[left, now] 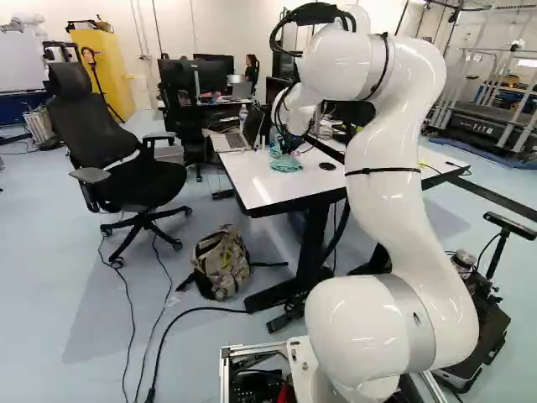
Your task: Clean the table with the green towel
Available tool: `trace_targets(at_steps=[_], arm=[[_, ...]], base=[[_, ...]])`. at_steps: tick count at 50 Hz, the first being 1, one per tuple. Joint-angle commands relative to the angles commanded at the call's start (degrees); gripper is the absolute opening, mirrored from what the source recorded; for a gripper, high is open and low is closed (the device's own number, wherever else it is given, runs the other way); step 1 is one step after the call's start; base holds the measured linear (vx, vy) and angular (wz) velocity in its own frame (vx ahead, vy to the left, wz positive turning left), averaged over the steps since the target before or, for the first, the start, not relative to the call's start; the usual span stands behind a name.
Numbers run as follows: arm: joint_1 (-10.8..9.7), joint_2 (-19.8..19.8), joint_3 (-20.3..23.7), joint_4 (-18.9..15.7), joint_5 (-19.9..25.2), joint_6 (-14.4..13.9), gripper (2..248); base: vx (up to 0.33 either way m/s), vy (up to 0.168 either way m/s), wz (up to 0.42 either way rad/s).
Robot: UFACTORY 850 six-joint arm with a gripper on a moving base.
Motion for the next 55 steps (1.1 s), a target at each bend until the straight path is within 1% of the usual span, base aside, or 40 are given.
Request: trace_targets(at_steps=[10, 36, 47, 55], arm=[[0.78, -0.29, -0.40, 0.00, 0.00, 0.00, 27], [4.27, 0.60, 0.82, 0.00, 0.00, 0.00, 27], [4.40, 0.70, 0.96, 0.00, 0.00, 0.00, 27], [3.88, 0.72, 0.98, 0.00, 0.00, 0.00, 27]], base=[[0.000, 0.000, 0.000], [0.000, 0.000, 0.000], [0.000, 0.000, 0.000], [0.000, 0.000, 0.000]])
